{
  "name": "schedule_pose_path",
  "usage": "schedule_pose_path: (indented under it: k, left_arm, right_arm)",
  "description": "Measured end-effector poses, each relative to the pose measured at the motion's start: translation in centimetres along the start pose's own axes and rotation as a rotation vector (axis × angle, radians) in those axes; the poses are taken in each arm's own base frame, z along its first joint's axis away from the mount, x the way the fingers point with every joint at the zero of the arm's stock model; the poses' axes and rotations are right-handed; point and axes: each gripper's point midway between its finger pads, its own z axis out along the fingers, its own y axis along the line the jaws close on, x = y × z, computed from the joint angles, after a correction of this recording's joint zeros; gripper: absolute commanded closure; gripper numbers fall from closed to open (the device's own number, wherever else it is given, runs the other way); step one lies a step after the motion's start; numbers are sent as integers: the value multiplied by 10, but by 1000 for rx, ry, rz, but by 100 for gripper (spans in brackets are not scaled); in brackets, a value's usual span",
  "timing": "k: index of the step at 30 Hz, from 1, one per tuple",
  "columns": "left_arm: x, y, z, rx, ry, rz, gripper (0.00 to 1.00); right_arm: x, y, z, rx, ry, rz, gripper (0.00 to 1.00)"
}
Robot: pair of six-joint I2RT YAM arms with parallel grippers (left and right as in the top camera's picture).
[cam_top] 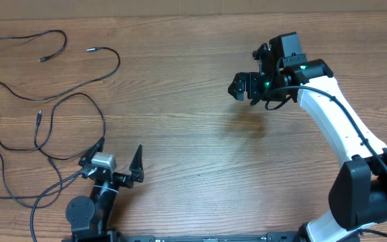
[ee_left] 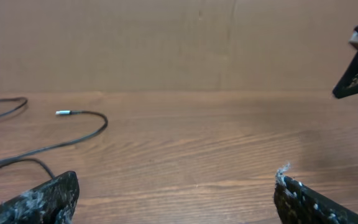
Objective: Untangle cables
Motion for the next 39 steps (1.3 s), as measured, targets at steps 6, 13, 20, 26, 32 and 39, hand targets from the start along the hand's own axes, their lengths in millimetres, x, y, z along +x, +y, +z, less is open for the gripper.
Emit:
schedule_pose_path:
  k: [6, 13, 20, 26, 32, 39]
  left_arm:
    - [0, 4, 0, -24, -1, 47, 0]
    - [0, 7, 0, -43, 3, 114, 0]
    - [0, 9, 0, -55, 3, 137, 0]
    - [1, 20, -1, -120, 6, 47, 1]
    - [4, 29, -2, -212, 5, -49, 1]
    - [5, 36, -3, -260, 9, -12, 1]
  right_arm:
    - [0, 0, 0, 0, 0, 0, 0]
    - [0, 0, 0, -1, -1, -1, 0]
    - [0, 0, 0, 0, 0, 0, 0]
    - [0, 0, 0, 0, 0, 0, 0]
    - [0, 0, 0, 0, 0, -1, 0]
    - [0, 0, 0, 0, 0, -1, 0]
